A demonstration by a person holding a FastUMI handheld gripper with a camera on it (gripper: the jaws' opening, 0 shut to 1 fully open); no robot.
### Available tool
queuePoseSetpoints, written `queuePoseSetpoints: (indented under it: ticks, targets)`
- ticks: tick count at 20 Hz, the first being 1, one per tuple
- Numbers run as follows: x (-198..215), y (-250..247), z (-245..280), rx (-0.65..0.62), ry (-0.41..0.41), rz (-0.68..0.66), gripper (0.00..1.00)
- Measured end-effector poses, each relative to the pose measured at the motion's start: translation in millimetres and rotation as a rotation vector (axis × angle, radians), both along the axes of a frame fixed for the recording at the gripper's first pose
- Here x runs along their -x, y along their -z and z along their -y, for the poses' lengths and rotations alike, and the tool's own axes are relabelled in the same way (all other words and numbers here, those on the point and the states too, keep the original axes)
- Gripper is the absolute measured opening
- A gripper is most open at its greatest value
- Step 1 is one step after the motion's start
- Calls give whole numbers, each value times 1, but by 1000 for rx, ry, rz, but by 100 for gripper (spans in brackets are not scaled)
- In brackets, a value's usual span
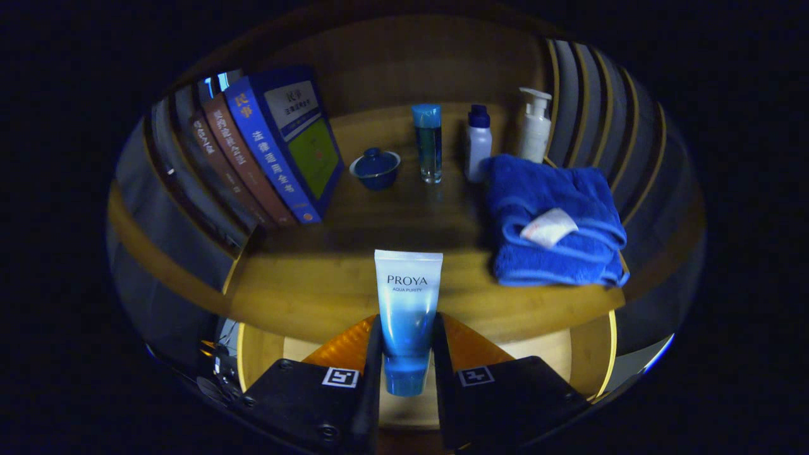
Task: Pull open the drawer, take out the items inside it, and place them on the countertop above the cabinet.
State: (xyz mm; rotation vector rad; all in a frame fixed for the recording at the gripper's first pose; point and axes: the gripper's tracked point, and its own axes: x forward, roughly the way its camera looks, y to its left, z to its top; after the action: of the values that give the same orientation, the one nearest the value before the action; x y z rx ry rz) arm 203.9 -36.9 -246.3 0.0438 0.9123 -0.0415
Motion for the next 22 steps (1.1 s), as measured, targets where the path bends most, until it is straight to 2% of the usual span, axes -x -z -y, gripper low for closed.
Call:
queuePoseSetpoints:
  ticks: [4,10,15,18,21,22]
  targets:
    - [-44,15,-2,35,2,13,42]
    - [-58,19,2,71,4,19,42]
    - [-55,13,5,62,-10,33,67]
    - [-47,-2,2,57,-17,68,67]
    - [-26,-24,-3,35,-22,124,97]
    - [-16,-33,-4,32,-27,149,98]
